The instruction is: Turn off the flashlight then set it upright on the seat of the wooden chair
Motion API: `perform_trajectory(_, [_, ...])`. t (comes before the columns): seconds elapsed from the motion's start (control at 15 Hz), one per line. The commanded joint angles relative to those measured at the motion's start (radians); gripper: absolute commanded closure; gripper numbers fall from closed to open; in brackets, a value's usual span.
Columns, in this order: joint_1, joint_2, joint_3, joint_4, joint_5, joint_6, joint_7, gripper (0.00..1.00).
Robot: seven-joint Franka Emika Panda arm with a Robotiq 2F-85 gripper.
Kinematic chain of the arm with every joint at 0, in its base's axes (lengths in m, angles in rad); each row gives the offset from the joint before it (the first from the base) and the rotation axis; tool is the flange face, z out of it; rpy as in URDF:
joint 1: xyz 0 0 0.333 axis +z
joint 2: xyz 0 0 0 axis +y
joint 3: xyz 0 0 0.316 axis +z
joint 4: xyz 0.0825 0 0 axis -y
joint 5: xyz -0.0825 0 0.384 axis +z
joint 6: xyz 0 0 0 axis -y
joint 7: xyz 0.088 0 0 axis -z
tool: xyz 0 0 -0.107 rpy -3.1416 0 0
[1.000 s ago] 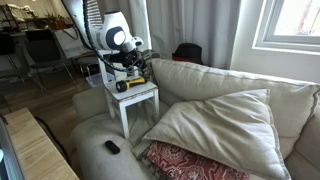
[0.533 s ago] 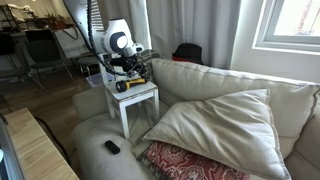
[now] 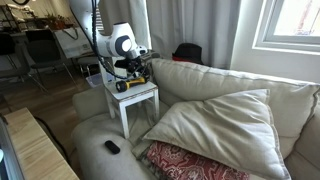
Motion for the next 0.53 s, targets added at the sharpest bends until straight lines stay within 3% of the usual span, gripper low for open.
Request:
perform_trajectory(0.0, [0.016,0.054,-0.013,0.052,0.012,0.012,0.047,0.02])
perform_trajectory(0.47, [0.013,0.082,-0.002,0.08,0.01,-0.008,0.055,0.58])
